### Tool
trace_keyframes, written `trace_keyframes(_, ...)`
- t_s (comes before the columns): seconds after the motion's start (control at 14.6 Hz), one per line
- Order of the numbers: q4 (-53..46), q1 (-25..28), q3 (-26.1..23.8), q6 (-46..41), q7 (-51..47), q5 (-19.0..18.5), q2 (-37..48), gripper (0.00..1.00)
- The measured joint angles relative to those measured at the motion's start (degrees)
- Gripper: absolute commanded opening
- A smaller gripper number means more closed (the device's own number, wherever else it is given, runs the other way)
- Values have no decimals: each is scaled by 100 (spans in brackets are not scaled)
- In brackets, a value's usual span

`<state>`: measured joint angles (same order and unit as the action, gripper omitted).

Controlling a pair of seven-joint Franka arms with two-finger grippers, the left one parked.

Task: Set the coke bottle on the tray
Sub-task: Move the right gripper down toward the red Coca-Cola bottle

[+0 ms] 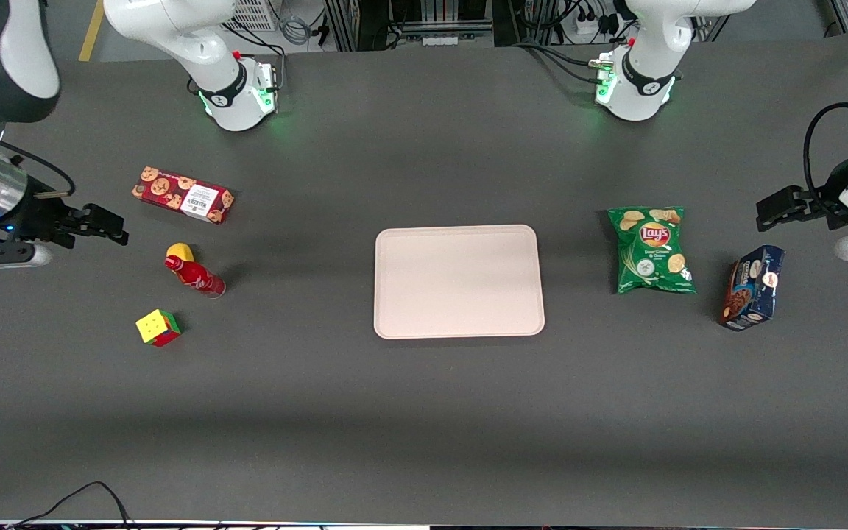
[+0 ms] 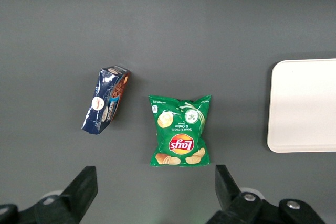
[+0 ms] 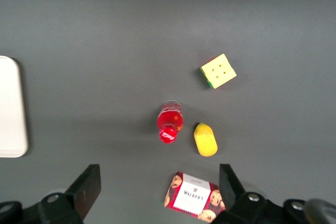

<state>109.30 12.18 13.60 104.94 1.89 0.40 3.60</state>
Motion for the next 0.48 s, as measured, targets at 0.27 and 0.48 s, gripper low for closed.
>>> trace_keyframes(0.27, 1799, 3, -13, 1373, 24, -287, 728, 100)
trace_keyframes(0.48, 2677, 3, -19, 2288, 206, -345, 851, 100)
